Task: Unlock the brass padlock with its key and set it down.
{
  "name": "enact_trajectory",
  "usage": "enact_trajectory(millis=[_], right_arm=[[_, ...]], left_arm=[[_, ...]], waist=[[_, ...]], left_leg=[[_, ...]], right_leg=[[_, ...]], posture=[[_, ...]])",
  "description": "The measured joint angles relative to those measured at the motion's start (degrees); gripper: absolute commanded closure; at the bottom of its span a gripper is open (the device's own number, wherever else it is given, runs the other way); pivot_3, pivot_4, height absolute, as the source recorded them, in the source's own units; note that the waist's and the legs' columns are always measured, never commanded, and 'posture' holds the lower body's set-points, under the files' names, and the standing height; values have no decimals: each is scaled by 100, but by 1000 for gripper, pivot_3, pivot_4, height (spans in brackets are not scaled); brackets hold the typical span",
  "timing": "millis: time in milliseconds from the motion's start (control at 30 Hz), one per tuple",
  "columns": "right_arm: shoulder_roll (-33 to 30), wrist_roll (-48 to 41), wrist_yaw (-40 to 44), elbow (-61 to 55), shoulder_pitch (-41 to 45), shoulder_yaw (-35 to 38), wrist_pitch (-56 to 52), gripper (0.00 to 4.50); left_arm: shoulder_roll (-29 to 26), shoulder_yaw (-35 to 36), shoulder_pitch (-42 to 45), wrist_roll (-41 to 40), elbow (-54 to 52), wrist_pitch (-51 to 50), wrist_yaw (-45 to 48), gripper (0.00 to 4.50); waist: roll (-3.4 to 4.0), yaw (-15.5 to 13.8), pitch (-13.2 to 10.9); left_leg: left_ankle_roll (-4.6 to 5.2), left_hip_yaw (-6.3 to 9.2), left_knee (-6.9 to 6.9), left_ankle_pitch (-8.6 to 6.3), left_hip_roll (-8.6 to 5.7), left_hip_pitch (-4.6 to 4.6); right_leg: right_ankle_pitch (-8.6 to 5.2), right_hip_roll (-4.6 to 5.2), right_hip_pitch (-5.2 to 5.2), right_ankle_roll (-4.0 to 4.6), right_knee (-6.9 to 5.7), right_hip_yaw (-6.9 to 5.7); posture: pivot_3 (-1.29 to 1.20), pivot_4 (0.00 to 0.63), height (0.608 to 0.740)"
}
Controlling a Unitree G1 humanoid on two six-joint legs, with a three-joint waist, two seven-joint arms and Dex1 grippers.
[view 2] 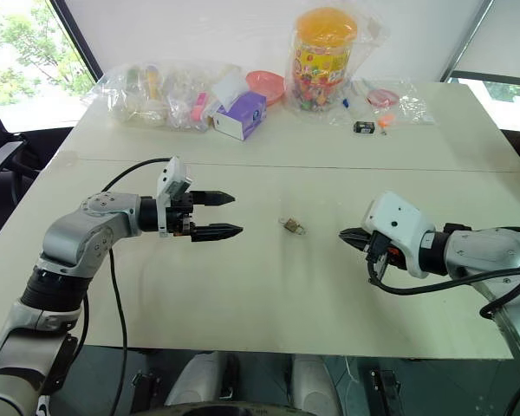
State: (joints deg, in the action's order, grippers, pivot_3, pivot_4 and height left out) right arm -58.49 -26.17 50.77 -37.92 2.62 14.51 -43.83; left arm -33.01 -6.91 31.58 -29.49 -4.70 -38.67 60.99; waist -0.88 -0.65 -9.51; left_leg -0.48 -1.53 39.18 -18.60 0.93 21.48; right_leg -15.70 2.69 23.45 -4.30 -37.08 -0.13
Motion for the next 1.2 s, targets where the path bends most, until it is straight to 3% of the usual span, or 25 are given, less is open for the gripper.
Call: enact_trajectory(millis=[1067, 1167, 1200], right_arm=[[317, -94, -695, -170, 265, -430, -114, 4500], [719, -107, -908, 70, 469, -523, -99, 3722], [836, -99, -976, 159, 552, -574, -89, 3247]], left_arm=[[90, 79, -39, 41, 161, 156, 99, 8], [101, 77, -40, 44, 161, 160, 97, 0], [106, 76, -41, 49, 161, 161, 94, 0]], waist=[[0, 5, 0], [0, 10, 0], [0, 12, 0]], left_leg=[[0, 0, 1, 0, 0, -1], [0, -1, 1, 0, 0, -1], [0, -1, 1, 0, 0, -1]], right_leg=[[0, -2, 0, 0, -2, 0], [0, -3, 1, 0, -3, 0], [0, -3, 1, 0, -3, 0]], posture=[[0, 150, 740], [0, 150, 740], [0, 150, 740]])
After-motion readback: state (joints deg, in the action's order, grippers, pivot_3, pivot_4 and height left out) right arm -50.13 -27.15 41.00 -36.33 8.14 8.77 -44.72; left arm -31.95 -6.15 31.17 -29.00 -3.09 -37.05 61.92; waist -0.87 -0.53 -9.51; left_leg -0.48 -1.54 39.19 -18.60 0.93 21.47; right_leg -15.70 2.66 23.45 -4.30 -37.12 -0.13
